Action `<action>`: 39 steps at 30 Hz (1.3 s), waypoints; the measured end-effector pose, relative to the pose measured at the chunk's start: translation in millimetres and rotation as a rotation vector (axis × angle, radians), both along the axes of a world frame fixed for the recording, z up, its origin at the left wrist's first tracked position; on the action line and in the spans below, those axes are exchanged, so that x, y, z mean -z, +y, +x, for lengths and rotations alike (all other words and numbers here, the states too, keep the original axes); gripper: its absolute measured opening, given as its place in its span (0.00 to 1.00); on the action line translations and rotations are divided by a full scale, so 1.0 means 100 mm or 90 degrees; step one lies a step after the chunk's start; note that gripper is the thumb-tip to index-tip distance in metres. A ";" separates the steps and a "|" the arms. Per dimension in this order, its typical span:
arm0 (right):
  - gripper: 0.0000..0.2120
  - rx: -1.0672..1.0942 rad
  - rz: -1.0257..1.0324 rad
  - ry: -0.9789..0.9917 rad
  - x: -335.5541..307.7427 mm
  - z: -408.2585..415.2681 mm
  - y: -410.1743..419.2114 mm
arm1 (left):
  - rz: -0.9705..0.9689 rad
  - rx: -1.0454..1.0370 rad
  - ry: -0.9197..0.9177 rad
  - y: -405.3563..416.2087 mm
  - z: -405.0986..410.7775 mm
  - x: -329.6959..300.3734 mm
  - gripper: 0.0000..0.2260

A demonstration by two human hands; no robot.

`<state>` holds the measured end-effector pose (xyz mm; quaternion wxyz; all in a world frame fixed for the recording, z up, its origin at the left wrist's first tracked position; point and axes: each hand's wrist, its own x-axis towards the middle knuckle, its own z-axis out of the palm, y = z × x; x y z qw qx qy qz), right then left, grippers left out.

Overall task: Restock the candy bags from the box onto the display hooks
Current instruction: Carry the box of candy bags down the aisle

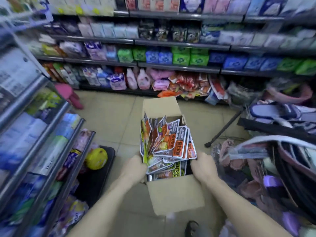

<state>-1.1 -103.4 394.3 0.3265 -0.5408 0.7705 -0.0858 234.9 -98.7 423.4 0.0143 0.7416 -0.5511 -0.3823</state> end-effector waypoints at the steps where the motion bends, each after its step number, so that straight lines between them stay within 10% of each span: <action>1: 0.07 0.000 -0.019 -0.007 -0.11 0.04 -0.15 | -0.014 -0.009 -0.009 -0.14 0.04 -0.10 0.08; 18: 0.10 -0.221 -0.029 0.030 -0.51 0.32 -3.54 | -0.016 -0.213 -0.005 -2.76 0.18 -0.44 0.09; 39: 0.15 -0.454 -0.050 0.031 -0.40 2.75 -7.96 | -0.046 -0.379 0.054 -6.57 2.29 -0.27 0.04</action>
